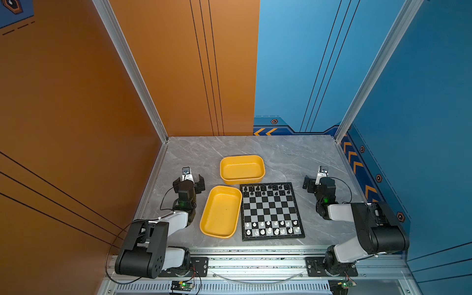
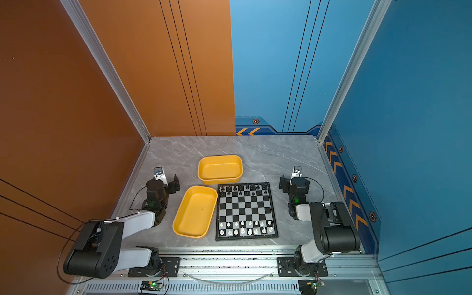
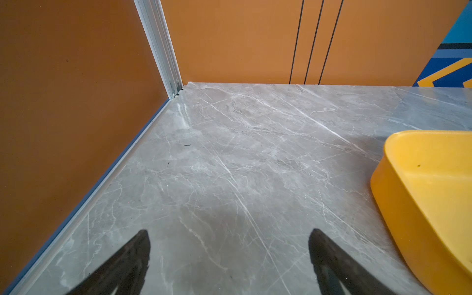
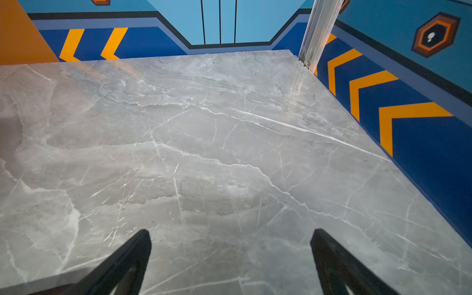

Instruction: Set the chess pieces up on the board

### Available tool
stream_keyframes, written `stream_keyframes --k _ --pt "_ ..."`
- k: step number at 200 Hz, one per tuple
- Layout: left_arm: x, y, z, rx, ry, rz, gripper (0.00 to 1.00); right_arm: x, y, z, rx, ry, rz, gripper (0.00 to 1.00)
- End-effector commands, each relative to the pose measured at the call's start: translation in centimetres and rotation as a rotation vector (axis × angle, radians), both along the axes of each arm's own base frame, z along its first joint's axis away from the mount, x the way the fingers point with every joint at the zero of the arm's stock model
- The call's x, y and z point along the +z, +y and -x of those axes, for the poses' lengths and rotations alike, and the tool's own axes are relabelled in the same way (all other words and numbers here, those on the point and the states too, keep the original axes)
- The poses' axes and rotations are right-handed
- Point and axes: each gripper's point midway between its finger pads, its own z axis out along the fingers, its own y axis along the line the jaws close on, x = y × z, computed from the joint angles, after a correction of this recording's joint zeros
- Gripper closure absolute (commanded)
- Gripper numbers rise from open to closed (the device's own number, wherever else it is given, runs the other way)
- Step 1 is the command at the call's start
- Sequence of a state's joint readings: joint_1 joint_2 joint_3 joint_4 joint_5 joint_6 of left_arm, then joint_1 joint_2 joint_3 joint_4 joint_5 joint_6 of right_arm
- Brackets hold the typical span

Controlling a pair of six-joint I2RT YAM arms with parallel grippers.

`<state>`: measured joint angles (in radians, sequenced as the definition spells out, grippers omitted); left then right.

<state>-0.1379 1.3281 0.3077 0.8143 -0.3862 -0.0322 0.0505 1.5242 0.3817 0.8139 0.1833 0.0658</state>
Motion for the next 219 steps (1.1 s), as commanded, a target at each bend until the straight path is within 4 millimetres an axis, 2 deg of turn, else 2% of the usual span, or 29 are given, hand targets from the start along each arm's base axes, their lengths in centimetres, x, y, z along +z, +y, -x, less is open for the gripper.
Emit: stream_keyframes --k 1,49,78,91,108,121,134,136,137,139,219 --pt "1.0 0.7 1.5 0.081 -0.071 -0.090 0.02 0.8 0.1 -0.5 0.020 -0.038 0.001 0.00" --pt "0.6 0.0 0.9 0.021 -0.087 -0.093 0.02 0.8 0.1 -0.5 0.025 -0.037 -0.007 0.00" --pt "-0.6 -0.1 0.0 0.020 -0.125 -0.109 0.02 0.8 0.0 -0.6 0.024 -0.038 -0.007 0.00" --pt "-1.4 -0.4 0.2 -0.004 -0.104 -0.103 0.02 0.8 0.0 -0.6 0.025 -0.039 -0.008 0.00" --pt "-2.0 -0.6 -1.1 -0.015 -0.067 -0.112 0.02 0.8 0.0 -0.5 0.025 -0.037 -0.008 0.00" --pt "-2.8 -0.1 -1.4 -0.015 0.009 -0.073 0.02 0.8 0.0 -0.5 0.024 -0.037 -0.005 0.00" --pt "-3.2 0.6 -2.7 -0.028 0.054 -0.011 0.02 0.7 0.1 -0.5 0.025 -0.036 -0.005 0.00" --pt "-3.2 1.2 -2.8 -0.016 0.055 -0.004 0.02 0.7 0.1 -0.5 0.025 -0.036 -0.005 0.00" --pt "-3.2 0.8 -2.8 -0.037 0.056 0.006 0.02 0.7 0.1 -0.5 0.024 -0.036 -0.005 0.00" --pt "-3.2 1.2 -2.8 -0.030 0.053 0.016 0.02 0.8 0.0 -0.5 0.023 -0.038 -0.004 0.00" --pt "-3.3 0.9 -2.8 -0.037 0.056 0.013 0.02 0.8 0.1 -0.5 0.025 -0.037 -0.005 0.00"
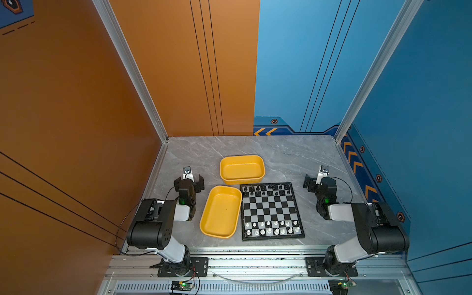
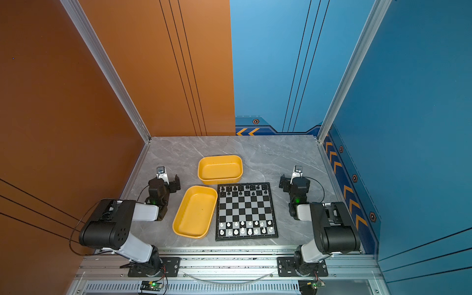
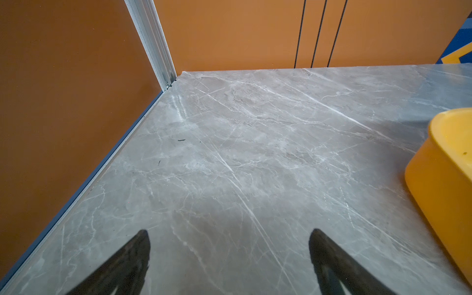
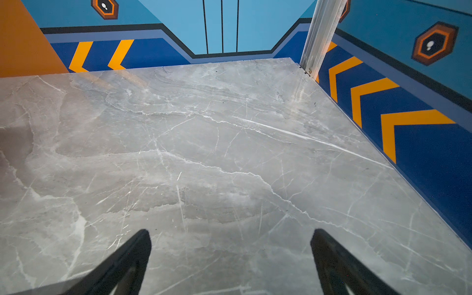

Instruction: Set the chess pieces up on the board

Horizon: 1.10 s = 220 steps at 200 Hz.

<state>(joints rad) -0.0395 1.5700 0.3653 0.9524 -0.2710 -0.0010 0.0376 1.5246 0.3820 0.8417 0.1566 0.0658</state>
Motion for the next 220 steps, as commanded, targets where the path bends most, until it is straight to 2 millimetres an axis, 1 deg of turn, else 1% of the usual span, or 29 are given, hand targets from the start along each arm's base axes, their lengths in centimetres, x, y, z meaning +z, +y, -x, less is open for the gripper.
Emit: stream_keyframes --k 1,26,220 --pt "0.16 -0.67 -0.15 -0.017 0.000 0.010 0.02 0.17 0.12 -0.17 0.013 -0.010 0.006 0.00" --pt "0.20 -0.99 -0.05 -0.019 0.000 -0.005 0.02 0.22 0.10 -0.19 0.012 -0.012 0.007 0.00" --pt "0.25 -0.91 -0.16 -0.027 -0.003 0.002 0.02 0.20 0.11 -0.18 0.013 -0.011 0.007 0.00"
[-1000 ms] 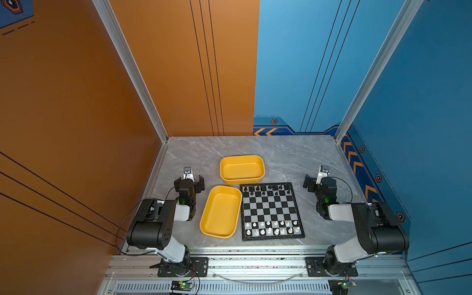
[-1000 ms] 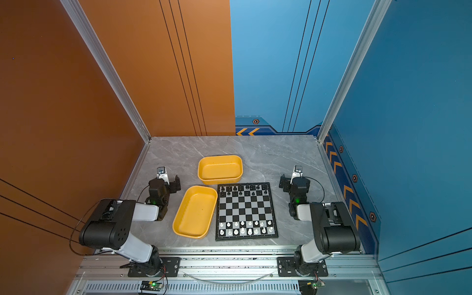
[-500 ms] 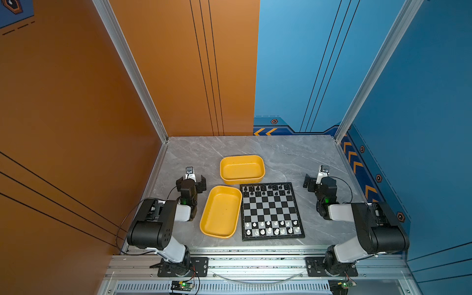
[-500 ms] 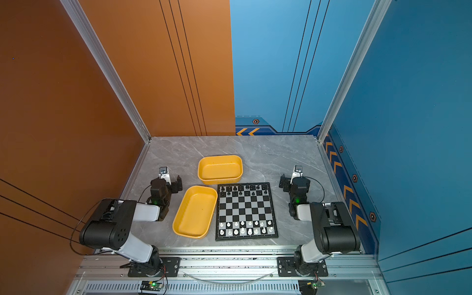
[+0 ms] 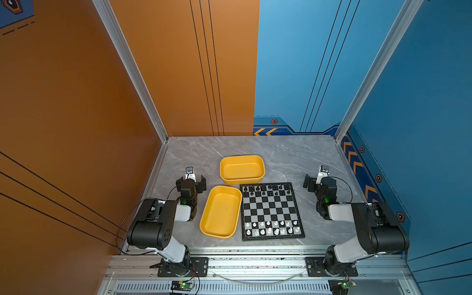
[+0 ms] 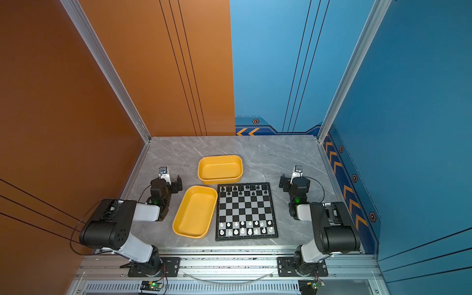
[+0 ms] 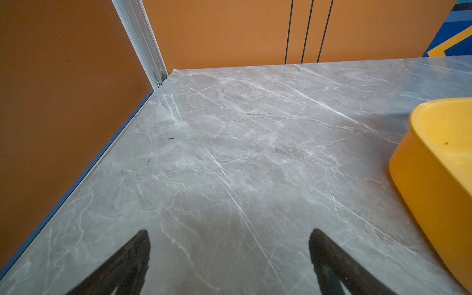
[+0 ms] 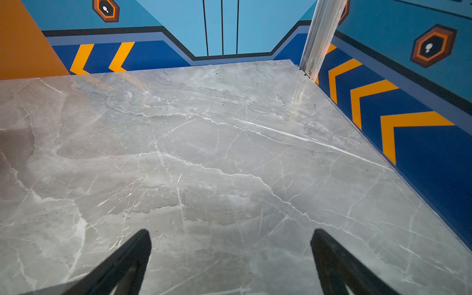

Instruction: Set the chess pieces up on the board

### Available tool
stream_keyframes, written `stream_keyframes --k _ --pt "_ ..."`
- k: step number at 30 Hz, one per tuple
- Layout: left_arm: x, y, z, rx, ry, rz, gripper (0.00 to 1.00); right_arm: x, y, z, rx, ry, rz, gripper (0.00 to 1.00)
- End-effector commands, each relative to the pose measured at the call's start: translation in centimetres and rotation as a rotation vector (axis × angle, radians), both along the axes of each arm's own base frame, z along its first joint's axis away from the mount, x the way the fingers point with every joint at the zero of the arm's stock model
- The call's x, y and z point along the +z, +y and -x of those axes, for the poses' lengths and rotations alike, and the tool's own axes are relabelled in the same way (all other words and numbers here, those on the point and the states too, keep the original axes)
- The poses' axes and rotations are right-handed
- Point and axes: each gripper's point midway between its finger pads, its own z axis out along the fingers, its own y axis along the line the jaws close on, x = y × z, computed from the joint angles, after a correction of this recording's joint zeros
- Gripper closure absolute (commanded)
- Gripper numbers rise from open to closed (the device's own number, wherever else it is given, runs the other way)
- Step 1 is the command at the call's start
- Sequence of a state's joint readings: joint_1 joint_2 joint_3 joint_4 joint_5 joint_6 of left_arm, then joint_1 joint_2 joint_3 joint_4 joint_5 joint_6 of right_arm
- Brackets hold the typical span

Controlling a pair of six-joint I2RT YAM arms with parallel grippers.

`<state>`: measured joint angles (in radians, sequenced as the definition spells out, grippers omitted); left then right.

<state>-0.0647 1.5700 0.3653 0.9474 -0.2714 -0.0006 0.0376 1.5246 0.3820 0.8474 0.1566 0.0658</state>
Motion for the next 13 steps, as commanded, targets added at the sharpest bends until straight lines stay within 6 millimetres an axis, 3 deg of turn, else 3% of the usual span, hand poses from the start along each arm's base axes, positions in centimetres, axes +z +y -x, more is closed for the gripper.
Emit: stream_keyframes --k 1,13 --pt "0.32 0.09 -0.12 -0.002 -0.007 0.002 0.02 0.07 0.11 -0.13 0.013 -0.005 0.007 0.00" --pt "0.35 0.08 -0.12 -0.001 -0.007 0.002 0.02 0.02 0.06 -0.21 0.018 -0.002 -0.003 0.00"
